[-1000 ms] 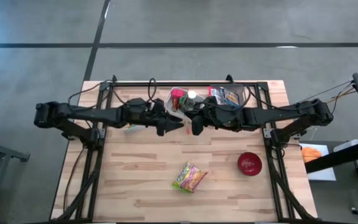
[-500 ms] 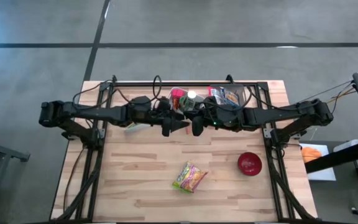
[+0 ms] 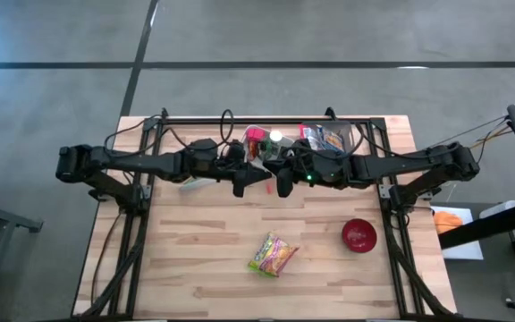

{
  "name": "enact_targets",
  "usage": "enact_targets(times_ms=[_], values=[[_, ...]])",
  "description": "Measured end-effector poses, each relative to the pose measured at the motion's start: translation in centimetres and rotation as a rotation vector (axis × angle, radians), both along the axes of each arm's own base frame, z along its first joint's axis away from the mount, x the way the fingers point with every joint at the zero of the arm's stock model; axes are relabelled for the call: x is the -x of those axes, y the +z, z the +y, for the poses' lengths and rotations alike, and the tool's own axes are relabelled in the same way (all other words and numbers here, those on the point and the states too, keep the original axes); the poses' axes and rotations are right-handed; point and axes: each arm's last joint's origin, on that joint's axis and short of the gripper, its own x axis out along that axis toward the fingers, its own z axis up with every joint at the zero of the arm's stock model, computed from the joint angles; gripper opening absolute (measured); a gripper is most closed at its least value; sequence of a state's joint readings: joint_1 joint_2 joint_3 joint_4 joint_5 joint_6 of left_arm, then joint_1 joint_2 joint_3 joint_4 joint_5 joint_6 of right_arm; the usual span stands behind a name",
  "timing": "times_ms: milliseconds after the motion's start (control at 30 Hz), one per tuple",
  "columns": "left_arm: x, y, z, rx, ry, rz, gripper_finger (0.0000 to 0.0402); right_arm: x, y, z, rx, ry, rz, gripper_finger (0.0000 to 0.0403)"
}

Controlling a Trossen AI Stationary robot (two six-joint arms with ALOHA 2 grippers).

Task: Pick & Place Food Item
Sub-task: Put the orange spoon into the transparent bin

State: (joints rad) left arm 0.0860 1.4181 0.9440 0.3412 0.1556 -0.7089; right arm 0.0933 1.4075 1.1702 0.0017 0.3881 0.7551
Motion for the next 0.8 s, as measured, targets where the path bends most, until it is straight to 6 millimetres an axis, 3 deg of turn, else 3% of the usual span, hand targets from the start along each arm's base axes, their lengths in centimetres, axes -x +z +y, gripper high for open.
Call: enact_targets(times_ms=[633, 800], values=[[0.22, 0.27, -0.14, 0.026, -0.043, -0.003, 0.0000, -0.02, 0.07, 0.07, 0.010, 0.016, -0.004, 0.0011], [0.35, 0.22, -0.19, 0.033, -0.055, 0.013, 0.0000, -0.05, 0.06, 0.15, 0.012, 0.053, 0.000, 0.0060]])
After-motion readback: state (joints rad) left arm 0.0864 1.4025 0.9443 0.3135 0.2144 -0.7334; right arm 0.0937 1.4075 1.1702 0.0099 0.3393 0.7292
